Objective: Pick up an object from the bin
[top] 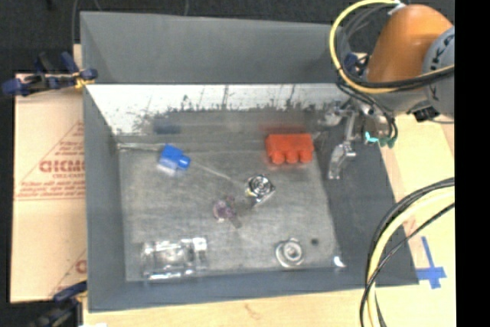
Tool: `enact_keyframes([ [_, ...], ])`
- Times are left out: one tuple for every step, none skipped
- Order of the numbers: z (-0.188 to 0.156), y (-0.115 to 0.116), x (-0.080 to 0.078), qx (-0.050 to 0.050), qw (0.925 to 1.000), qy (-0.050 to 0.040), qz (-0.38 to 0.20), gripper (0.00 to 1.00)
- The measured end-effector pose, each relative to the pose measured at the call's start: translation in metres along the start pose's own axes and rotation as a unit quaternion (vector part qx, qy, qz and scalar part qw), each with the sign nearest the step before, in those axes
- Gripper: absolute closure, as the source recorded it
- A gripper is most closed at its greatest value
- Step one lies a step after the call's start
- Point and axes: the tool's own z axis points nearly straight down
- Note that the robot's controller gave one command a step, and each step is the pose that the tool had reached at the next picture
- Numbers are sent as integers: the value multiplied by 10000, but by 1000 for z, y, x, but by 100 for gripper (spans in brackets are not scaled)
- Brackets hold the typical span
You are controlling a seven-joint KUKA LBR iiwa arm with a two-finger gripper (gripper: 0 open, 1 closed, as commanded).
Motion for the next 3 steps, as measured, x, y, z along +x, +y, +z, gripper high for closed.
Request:
enact_keyframes([
  [32, 24, -8, 17, 9999, -102, -36, 0],
  [53, 36, 0, 6, 9977, -36, -673, 0],
  [52, 36, -1, 12, 9977, -45, -680, 100],
])
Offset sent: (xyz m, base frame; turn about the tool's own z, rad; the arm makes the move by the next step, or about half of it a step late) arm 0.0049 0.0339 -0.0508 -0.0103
